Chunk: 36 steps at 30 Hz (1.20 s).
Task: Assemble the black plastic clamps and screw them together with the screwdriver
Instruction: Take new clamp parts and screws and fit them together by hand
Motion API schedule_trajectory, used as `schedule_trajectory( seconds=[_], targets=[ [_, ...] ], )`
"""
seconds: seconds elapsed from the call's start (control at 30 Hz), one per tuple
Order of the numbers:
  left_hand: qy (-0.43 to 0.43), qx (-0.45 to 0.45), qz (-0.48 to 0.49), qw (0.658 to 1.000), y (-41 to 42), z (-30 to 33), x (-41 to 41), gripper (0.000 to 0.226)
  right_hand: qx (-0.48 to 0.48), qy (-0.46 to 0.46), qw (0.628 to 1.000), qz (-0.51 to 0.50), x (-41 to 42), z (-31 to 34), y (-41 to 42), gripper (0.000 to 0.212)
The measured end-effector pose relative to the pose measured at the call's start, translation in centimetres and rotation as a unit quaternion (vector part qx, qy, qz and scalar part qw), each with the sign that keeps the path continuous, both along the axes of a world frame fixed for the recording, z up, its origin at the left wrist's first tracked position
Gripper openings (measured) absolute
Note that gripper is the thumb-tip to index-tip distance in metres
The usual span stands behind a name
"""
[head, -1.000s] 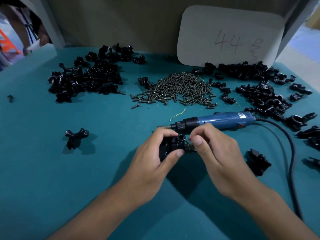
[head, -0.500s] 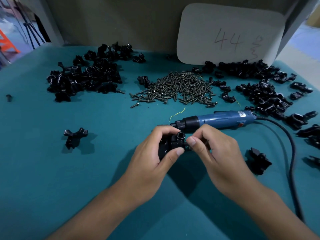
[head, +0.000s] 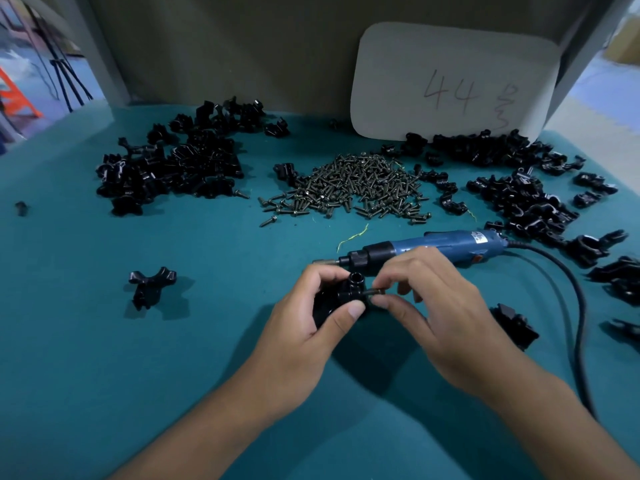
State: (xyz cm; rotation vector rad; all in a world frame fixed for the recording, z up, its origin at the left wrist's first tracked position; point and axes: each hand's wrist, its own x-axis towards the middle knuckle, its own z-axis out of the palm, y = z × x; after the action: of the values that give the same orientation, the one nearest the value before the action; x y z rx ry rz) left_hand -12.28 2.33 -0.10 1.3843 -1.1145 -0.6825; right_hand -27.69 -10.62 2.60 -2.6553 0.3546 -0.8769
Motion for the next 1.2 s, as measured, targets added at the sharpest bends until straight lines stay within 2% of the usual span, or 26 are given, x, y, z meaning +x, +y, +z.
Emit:
schedule_trajectory(
  seconds=[0.13,0.27,0.47,0.53,0.6,0.7,0.73,0.8,0.87,0.9,0.97,1.1,1.17,1.2],
  targets=[
    [0.096,0.006,-0.024,0.995,-0.2,0.3,0.0,0.024,-0.149,-0.031,0.988,0.023,0.3,-0.1,-0.3,0.005],
    [0.193,0.027,-0.037,0.980,-0.3,0.7,-0.1,0.028,-0.166,-0.040,0.985,0.032,0.5,0.1,-0.3,0.012],
    [0.280,0.046,-0.056,0.957,-0.3,1.1,0.1,0.034,-0.177,-0.039,0.983,0.017,0.6,0.4,0.1,0.017],
    [0.372,0.071,-0.114,0.919,-0.1,1.4,0.3,0.032,-0.197,-0.052,0.979,0.024,0.5,0.5,0.1,0.022],
    [0.479,0.111,-0.191,0.850,0.2,2.1,0.9,0.032,-0.213,-0.069,0.974,0.042,0.2,0.6,0.2,0.027],
    [0.581,0.140,-0.214,0.773,0.6,2.5,2.1,0.030,-0.209,-0.110,0.970,0.050,-0.1,0.7,0.1,0.018],
    [0.599,0.134,-0.206,0.762,0.6,2.6,2.3,0.029,-0.190,-0.124,0.973,0.042,-0.1,0.7,-0.1,0.015],
    [0.602,0.104,-0.180,0.771,0.4,2.6,2.4,0.022,-0.093,-0.131,0.987,0.004,0.0,0.8,-0.6,0.009],
    [0.592,0.083,-0.152,0.787,0.2,2.5,2.2,0.022,0.050,-0.073,0.994,-0.059,0.1,1.0,-0.7,0.010],
    [0.588,0.078,-0.145,0.792,0.1,2.5,2.2,0.021,0.117,-0.026,0.990,-0.079,0.1,0.8,-0.7,0.018],
    [0.567,0.071,-0.150,0.807,0.1,2.3,2.3,0.031,0.244,0.034,0.966,-0.076,0.1,0.2,-0.6,0.029],
    [0.521,0.074,-0.147,0.838,0.0,1.8,2.1,0.039,0.446,0.006,0.895,-0.020,0.5,-0.1,-0.3,0.021],
    [0.504,0.073,-0.137,0.850,-0.1,1.6,2.1,0.036,0.485,-0.016,0.874,0.004,0.5,0.2,0.2,0.019],
    [0.492,0.070,-0.135,0.857,-0.2,1.6,2.1,0.036,0.463,-0.012,0.886,0.010,0.4,0.2,0.4,0.018]
  ],
)
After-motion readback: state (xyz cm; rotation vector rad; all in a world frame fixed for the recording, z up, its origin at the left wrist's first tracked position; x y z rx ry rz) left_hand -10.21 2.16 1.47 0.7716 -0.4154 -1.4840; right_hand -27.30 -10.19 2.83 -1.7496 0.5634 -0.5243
